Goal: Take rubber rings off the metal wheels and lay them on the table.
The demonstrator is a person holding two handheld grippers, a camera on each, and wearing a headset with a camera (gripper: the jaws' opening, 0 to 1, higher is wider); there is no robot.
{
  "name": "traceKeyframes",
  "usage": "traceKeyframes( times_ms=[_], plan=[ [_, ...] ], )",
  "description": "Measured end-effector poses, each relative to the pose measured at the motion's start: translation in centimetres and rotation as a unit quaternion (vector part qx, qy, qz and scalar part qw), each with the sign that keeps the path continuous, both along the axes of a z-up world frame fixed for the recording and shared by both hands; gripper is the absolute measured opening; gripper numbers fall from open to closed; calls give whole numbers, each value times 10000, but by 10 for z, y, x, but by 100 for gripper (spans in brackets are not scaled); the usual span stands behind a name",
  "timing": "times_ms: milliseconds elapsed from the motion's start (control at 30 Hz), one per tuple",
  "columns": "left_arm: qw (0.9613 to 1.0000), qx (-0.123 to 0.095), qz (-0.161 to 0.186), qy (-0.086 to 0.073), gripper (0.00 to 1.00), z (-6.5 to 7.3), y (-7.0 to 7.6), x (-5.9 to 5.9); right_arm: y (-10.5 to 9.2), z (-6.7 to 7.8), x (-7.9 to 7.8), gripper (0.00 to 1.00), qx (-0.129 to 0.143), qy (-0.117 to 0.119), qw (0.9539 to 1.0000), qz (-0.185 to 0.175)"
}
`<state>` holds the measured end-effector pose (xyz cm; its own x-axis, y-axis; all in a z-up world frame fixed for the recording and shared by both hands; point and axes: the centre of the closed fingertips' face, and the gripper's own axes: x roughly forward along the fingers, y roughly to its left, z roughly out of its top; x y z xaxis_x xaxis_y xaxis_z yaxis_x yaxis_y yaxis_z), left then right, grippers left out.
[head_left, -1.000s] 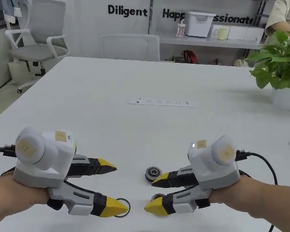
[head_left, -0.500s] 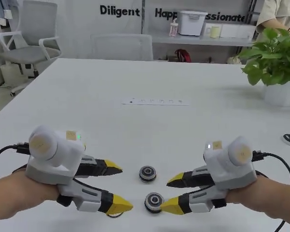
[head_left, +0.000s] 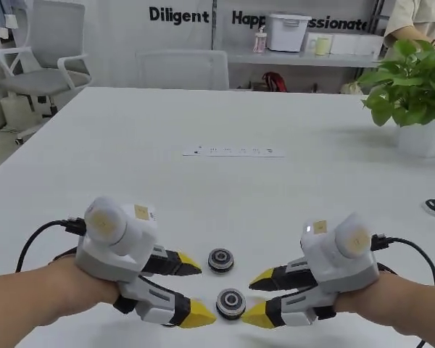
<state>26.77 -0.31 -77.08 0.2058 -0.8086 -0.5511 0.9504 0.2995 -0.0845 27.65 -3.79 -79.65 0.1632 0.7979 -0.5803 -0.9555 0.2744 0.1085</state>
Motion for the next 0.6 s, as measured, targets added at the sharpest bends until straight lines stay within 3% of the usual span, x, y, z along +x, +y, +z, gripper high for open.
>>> traceKeyframes(
  times_ms=[267,600],
  plan=[
    [10000,-41,14,82,45,-6,-14,0,2,-5,-7,31,-64,51,9999,88],
    [9999,10,3,102,35,-12,-27,3,-2,-3,-4,31,-1,65,10000,-41]
  ],
)
